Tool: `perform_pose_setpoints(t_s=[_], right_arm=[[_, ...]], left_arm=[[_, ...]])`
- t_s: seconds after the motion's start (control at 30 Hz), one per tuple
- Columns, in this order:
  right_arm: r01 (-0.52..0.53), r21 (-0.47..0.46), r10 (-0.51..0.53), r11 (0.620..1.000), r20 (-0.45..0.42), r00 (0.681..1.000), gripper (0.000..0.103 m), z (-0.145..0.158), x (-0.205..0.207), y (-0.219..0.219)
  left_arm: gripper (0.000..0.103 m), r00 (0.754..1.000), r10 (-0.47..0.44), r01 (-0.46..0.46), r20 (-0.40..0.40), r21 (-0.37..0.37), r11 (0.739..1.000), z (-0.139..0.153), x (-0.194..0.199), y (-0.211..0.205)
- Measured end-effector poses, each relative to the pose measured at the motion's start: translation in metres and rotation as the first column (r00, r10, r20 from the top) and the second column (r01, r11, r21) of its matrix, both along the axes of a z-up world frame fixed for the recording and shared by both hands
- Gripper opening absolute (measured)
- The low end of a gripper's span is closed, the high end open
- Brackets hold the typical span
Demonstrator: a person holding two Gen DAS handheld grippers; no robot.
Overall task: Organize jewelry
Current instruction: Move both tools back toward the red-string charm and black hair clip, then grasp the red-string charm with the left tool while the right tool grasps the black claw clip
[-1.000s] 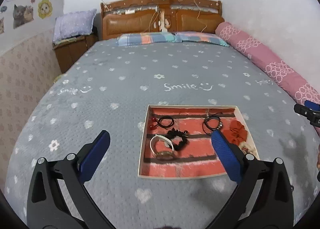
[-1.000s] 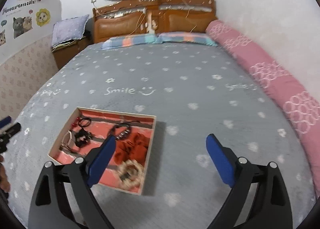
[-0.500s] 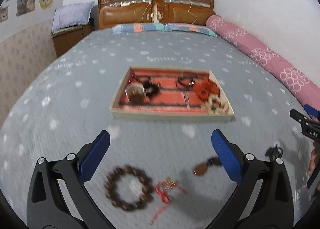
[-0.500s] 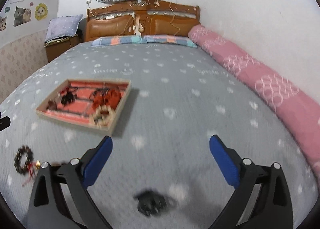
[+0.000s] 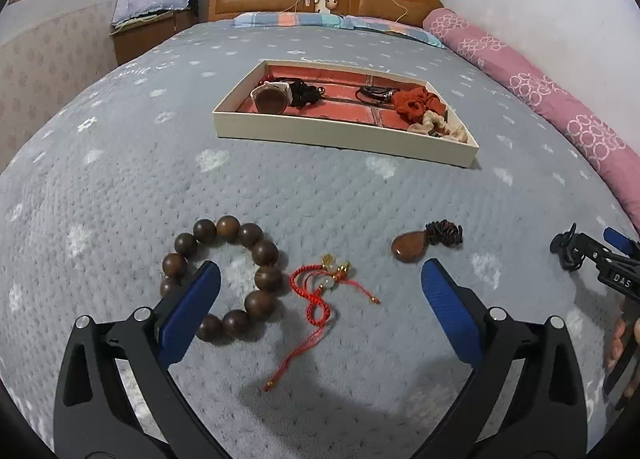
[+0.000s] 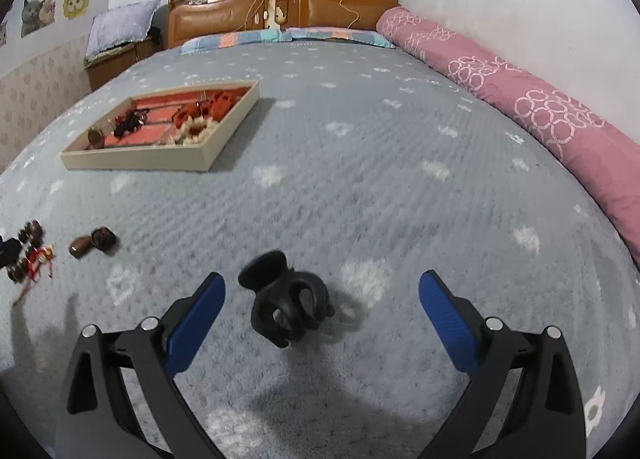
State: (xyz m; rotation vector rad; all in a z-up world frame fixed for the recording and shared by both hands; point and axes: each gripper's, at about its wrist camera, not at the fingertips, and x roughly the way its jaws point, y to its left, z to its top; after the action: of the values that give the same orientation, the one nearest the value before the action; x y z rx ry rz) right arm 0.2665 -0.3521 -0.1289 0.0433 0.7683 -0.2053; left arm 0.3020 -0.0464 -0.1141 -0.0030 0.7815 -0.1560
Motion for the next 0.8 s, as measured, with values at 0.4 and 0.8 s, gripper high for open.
perform_pose_setpoints(t_s=[0.4, 0.8], right_arm=[[0.004, -0.033, -0.005, 0.999, -0.039, 0.999, 0.095, -0.018, 0.007, 0.007], [0.006, 0.012, -0.005, 1.000, -0.061, 0.998, 0.077, -0.026, 0.012, 0.000]], left_arm=[[0.080, 0.998, -0.050, 0.050, -0.028, 0.012, 0.999, -0.020, 0.005, -0.008], [0.048, 0.992, -0.061, 0.059, -0.110, -0.017, 0.998, -0.037, 0.025, -0.012]])
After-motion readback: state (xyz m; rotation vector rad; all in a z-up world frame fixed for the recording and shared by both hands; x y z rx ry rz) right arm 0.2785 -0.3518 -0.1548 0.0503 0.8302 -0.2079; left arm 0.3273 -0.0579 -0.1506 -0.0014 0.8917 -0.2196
